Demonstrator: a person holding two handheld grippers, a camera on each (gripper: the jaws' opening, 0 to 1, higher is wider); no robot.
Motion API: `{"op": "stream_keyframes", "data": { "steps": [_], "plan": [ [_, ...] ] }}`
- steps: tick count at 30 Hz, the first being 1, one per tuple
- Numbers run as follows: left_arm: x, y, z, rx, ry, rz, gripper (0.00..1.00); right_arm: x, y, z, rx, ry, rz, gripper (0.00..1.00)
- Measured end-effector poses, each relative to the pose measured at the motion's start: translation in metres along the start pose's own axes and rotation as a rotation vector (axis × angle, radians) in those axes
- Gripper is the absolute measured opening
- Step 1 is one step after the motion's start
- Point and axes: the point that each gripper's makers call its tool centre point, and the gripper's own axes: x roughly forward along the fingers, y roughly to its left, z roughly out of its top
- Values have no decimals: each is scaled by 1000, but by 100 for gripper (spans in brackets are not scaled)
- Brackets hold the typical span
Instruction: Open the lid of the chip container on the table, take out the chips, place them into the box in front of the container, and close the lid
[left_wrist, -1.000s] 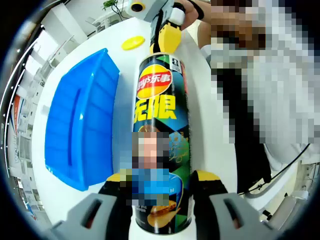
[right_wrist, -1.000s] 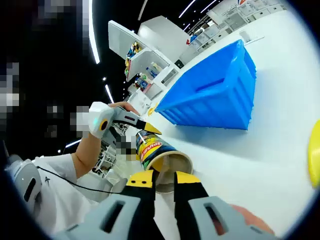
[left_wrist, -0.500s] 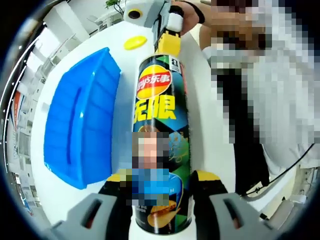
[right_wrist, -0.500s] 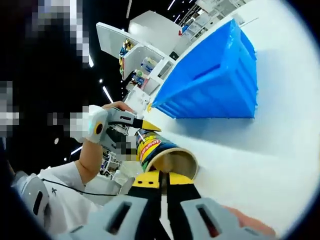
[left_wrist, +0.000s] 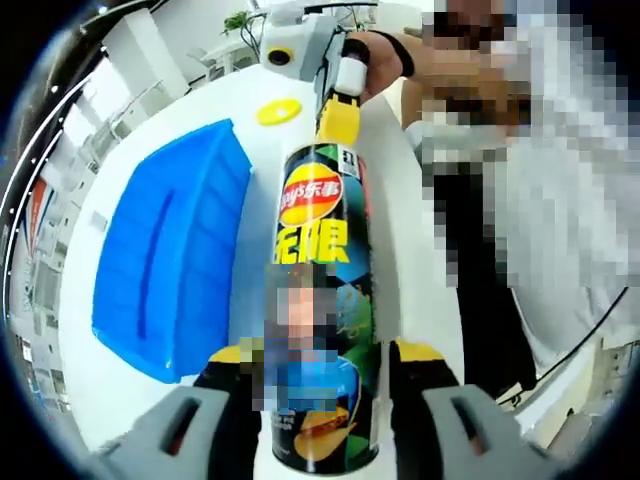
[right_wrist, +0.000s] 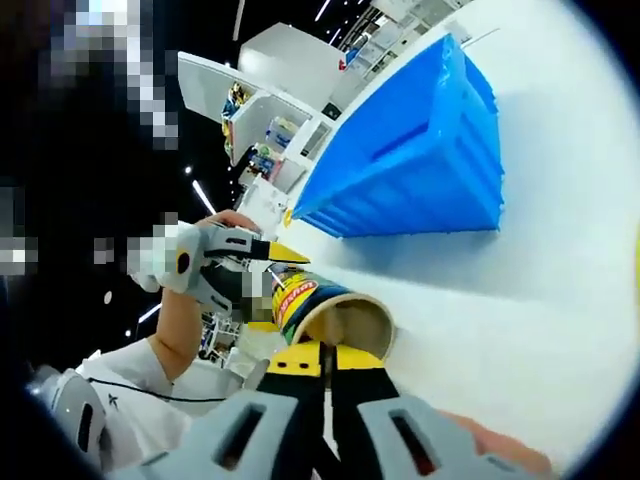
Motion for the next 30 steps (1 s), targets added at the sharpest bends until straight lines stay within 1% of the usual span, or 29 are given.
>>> {"op": "stream_keyframes", "data": {
  "steps": [3, 6, 8, 11, 12, 16, 17, 20, 22, 24, 25, 27, 30],
  "plan": [
    [-1, 3, 8, 19, 3, 14, 57, 0, 1, -2, 4, 1, -1, 0],
    [5, 1, 12, 27, 7, -2, 57, 0, 4, -6, 8, -1, -2, 0],
    [11, 1, 10, 33, 22, -9, 54, 0, 3, -4, 15, -1, -1, 0],
    [14, 4, 1, 62, 74, -1, 47, 0, 2, -4, 14, -1, -2, 0],
    [15, 4, 2, 55, 59, -2, 47, 0, 3, -4, 13, -3, -3, 0],
    [14, 4, 2, 63, 62, -2, 46, -1, 4, -7, 29, 1, -15, 0],
    [13, 4, 2, 63, 61, -2, 45, -1, 3, -5, 35, 2, -19, 0],
    [13, 4, 1, 52, 81, 1, 45, -4, 0, -1, 31, 0, -46, 0],
    [12, 4, 1, 52, 80, -1, 45, -8, -2, 0, 36, 0, -73, 0],
    [11, 4, 1, 47, 72, -2, 45, -12, -3, 1, 25, -4, -87, 0],
    [11, 3, 3, 40, 56, -9, 45, -12, -4, 1, 26, -3, -90, 0],
    [11, 1, 4, 28, 50, -18, 45, -11, -3, -1, 23, -6, -96, 0],
    [11, 0, 5, 36, 49, -13, 44, -13, -3, 0, 21, -5, -111, 0]
  ]
}}
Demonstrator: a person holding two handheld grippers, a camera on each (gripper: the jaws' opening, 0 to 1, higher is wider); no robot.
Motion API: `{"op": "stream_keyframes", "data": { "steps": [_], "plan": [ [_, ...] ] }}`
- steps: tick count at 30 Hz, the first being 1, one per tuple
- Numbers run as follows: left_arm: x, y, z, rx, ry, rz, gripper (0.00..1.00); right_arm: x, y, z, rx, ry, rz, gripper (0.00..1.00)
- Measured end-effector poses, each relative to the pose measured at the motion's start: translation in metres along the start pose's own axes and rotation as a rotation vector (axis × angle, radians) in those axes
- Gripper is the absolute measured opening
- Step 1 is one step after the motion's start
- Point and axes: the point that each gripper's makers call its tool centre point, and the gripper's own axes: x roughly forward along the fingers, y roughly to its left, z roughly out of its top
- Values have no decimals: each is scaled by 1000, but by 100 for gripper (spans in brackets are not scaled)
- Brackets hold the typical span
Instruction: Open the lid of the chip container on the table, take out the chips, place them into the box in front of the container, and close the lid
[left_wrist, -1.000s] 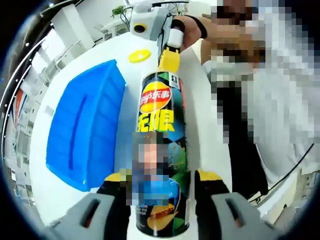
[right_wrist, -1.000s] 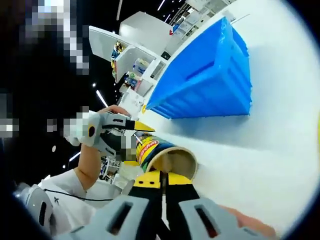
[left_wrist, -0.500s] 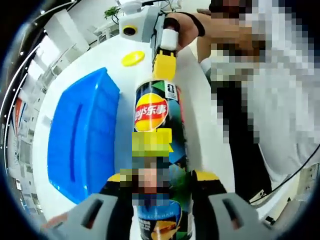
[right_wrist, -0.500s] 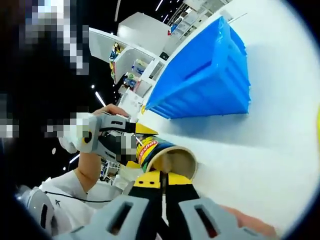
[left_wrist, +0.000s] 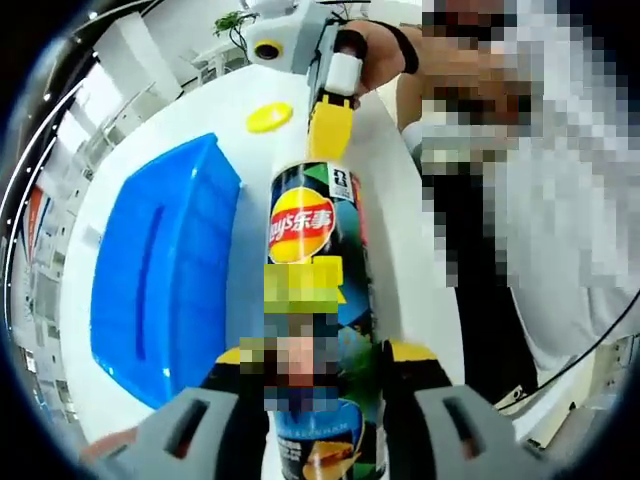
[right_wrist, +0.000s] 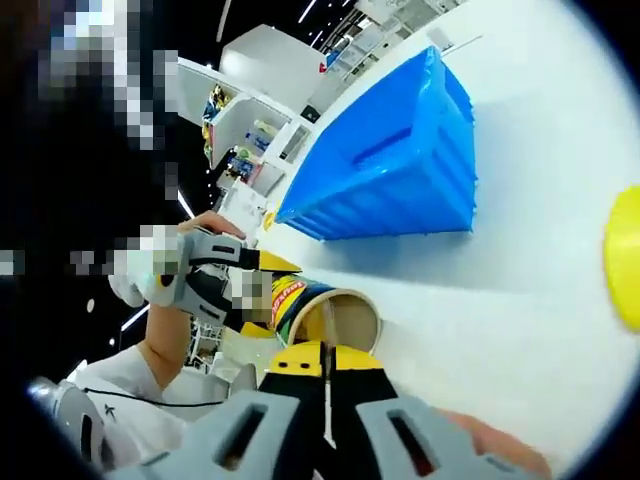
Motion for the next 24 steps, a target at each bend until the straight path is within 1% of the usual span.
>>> {"op": "stream_keyframes", "data": {
  "steps": [4, 9, 14, 17, 18, 19, 20, 22, 24],
  "plan": [
    [0, -1, 1, 0, -12, 2, 44, -2, -3, 3, -2, -1, -10, 0],
    [0, -3, 2, 10, 1, 6, 44, -3, -5, 4, -6, 2, -30, 0],
    [-1, 0, 3, -5, -26, -9, 44, -5, -7, 5, -8, 3, -48, 0],
    [-1, 0, 3, 6, -18, -7, 44, -5, -8, 5, -6, 5, -55, 0],
    [-1, 0, 3, 4, -15, -9, 44, -8, -9, 6, -7, 5, -64, 0],
    [-2, 1, 1, -5, -6, -9, 44, -12, -12, 9, -6, -6, -74, 0],
    [-2, 3, -2, -7, 3, -4, 44, -19, -19, 13, 13, -27, -84, 0],
    [-5, 5, -8, 10, 20, 17, 44, -27, -22, 11, 35, -46, -79, 0],
    [-4, 5, -7, 23, 32, 16, 44, -34, -24, 8, 54, -54, -73, 0]
  ]
}}
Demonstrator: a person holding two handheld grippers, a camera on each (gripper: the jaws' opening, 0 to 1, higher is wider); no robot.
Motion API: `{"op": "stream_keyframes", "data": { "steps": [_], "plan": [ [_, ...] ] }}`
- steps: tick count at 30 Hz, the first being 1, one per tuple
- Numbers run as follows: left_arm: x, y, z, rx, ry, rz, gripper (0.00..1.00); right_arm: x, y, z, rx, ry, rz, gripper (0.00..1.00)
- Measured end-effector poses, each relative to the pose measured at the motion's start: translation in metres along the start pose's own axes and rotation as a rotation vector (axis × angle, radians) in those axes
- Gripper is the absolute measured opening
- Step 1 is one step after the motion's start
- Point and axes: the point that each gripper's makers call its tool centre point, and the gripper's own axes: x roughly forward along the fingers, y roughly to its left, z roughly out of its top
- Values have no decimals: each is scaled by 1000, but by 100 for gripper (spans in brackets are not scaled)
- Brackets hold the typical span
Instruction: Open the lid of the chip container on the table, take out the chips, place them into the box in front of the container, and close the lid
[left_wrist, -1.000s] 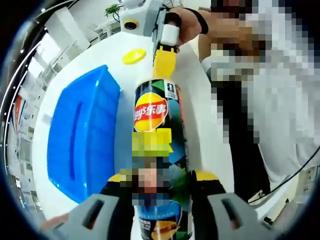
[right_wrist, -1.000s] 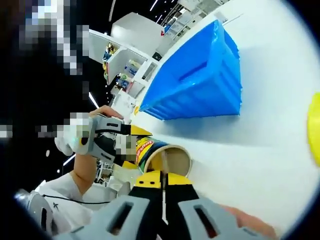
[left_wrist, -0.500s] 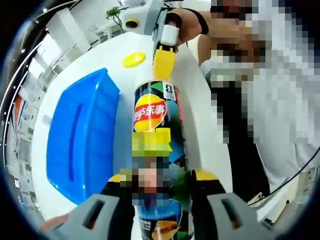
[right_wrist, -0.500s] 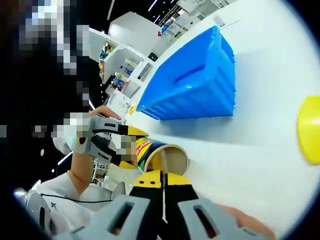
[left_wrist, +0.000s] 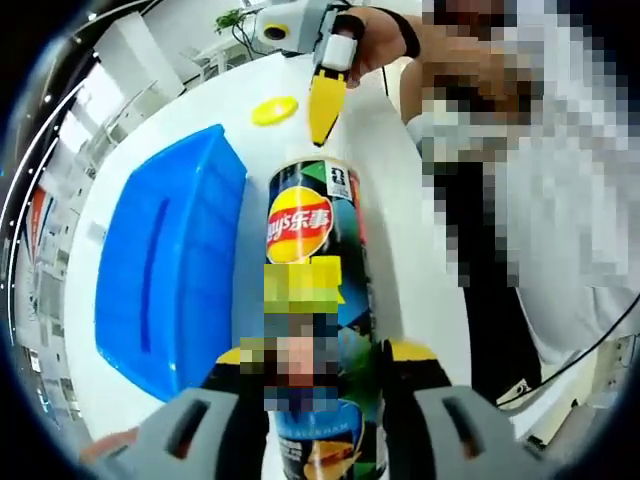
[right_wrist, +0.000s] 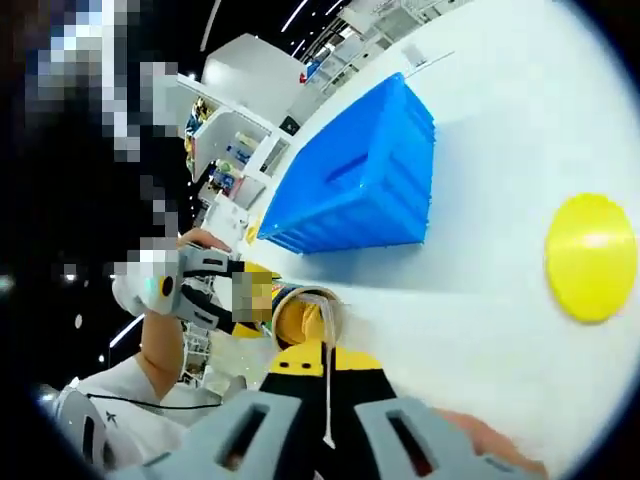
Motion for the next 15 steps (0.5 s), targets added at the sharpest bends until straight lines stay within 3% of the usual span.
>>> {"op": "stream_keyframes", "data": {
  "steps": [4, 8, 9, 15],
  "plan": [
    [1, -1, 2, 7, 14, 1, 45, -1, -1, 1, 17, -2, 2, 0],
    [1, -2, 1, 10, 13, 5, 45, -2, -3, 1, 144, 20, 87, 0],
    [1, -1, 1, 12, 12, 8, 45, -4, -5, 1, 211, 30, 123, 0],
    [2, -2, -1, 24, 9, 23, 45, -18, -9, -10, 298, 29, 143, 0]
  ]
}}
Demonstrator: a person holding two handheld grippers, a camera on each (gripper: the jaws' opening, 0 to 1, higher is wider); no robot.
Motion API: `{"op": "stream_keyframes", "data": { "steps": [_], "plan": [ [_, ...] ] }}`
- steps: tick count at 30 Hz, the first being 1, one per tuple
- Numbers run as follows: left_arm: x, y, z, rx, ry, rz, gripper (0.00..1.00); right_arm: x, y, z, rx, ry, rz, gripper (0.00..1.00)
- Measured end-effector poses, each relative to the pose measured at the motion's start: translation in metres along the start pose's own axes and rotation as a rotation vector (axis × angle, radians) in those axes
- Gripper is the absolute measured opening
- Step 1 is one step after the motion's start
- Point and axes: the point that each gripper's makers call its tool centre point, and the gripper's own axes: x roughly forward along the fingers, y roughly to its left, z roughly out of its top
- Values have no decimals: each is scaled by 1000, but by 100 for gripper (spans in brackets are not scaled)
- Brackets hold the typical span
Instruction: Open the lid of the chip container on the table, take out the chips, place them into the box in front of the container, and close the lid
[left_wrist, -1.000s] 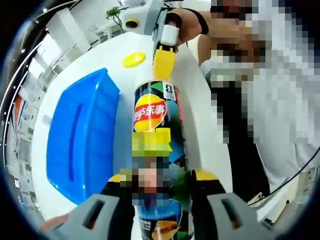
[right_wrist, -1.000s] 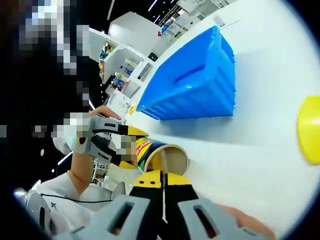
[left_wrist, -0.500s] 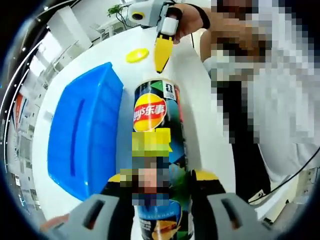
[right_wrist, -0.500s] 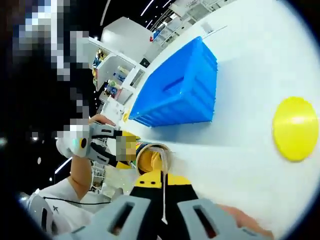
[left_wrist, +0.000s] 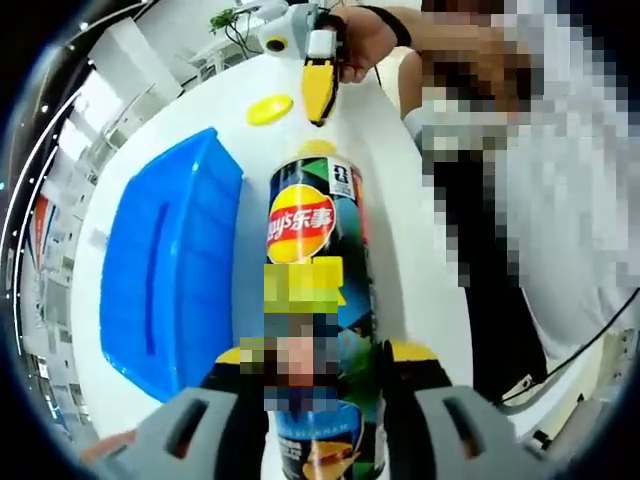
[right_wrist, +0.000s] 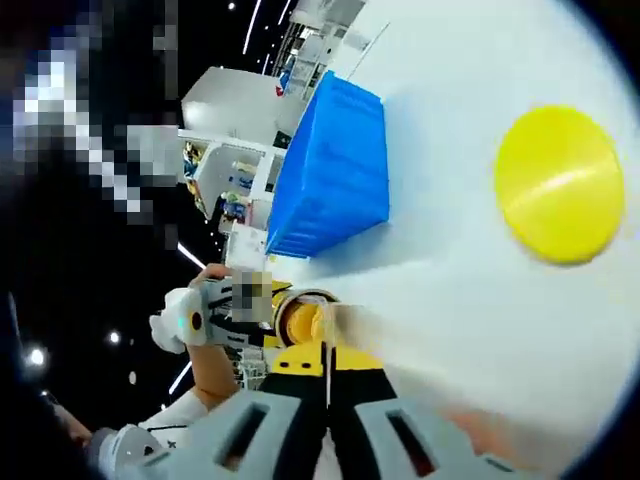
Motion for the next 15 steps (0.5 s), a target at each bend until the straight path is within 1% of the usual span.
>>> {"op": "stream_keyframes", "data": {
  "steps": [2, 4, 6, 9, 12, 13, 15],
  "plan": [
    [0, 1, 0, 7, -2, 4, 45, -5, -2, 1, 36, -4, 6, 0],
    [0, 1, 0, 7, -6, 7, 45, -13, -6, 6, 44, -12, -3, 0],
    [0, 0, 0, 7, -10, 8, 45, -18, -7, 7, 46, -19, -12, 0],
    [-1, -1, -1, 7, -21, 10, 45, -21, -7, 7, 29, -29, -29, 0],
    [0, 0, -2, 9, -28, 14, 45, -21, -6, 6, -18, -46, -44, 1],
    [-1, 0, -2, 9, -30, 15, 45, -21, -7, 10, -33, -65, -49, 1],
    [-1, -1, -1, 9, -33, 17, 45, -22, -8, 8, -33, -54, -54, 1]
  ]
}}
